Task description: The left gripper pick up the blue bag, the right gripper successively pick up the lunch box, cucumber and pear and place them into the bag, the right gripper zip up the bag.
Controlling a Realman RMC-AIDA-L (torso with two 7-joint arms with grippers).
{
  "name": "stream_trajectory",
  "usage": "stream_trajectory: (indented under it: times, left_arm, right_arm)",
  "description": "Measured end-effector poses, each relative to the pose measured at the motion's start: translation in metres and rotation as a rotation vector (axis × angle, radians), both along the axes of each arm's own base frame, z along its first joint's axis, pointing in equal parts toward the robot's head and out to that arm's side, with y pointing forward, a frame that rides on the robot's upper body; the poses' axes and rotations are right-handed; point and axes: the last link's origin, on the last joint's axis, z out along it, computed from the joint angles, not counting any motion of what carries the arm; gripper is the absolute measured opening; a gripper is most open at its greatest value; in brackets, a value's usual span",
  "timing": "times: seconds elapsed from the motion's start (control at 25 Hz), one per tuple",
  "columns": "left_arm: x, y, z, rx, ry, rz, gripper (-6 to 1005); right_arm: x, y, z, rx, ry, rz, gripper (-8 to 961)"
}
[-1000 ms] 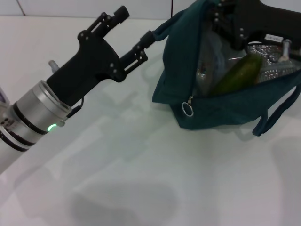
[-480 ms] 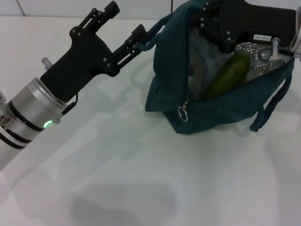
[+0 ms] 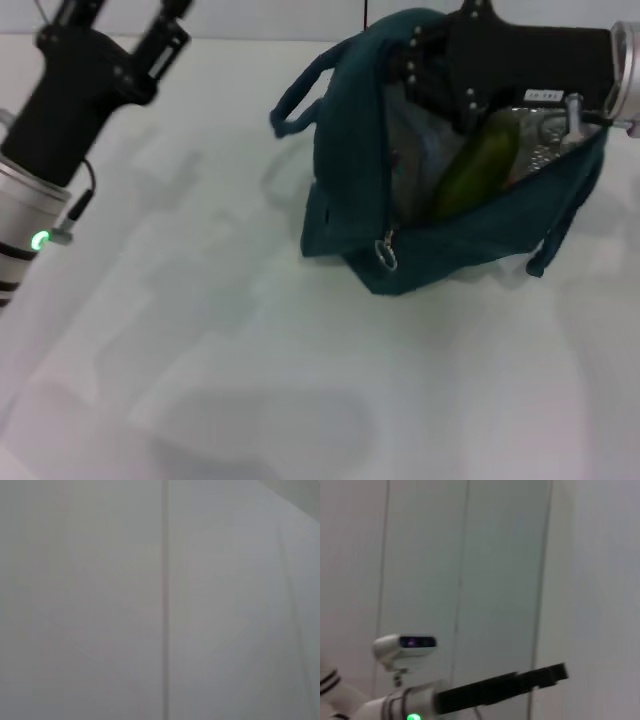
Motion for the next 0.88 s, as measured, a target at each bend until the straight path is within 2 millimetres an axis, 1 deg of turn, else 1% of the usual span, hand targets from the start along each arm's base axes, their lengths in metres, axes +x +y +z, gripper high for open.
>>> stream_trajectory:
  times: [0.16,0.32,0.44,0.68,0.88]
  left_arm:
    - [-0.002,0.000,0.009,0.033,-0.012,0.001,766]
    - [-0.002,0.000,0.012,0.046,-0.008,-0.006,766]
    - [-0.002,0.000,0.012,0.051,-0.004,-0.006,765]
    - [0.000,0.003,0.012,0.050,0.000,-0.011,765]
    - [0.005,0.007,0.012,0.048,0.000,-0.026,766]
  right_arm:
    - [-0.012,-0.003,-0.003,-0.063,-0.023,0.049,49]
    - [-0.025,-0.006,-0.005,-0.121,-0.059,0.101,65]
    - [-0.031,-0.005,-0.006,-0.138,-0.080,0.118,77]
    - [-0.030,-0.007,-0.012,-0.165,-0.118,0.110,100]
    - [-0.024,-0.002,-0.004,-0.208,-0.163,0.022,120]
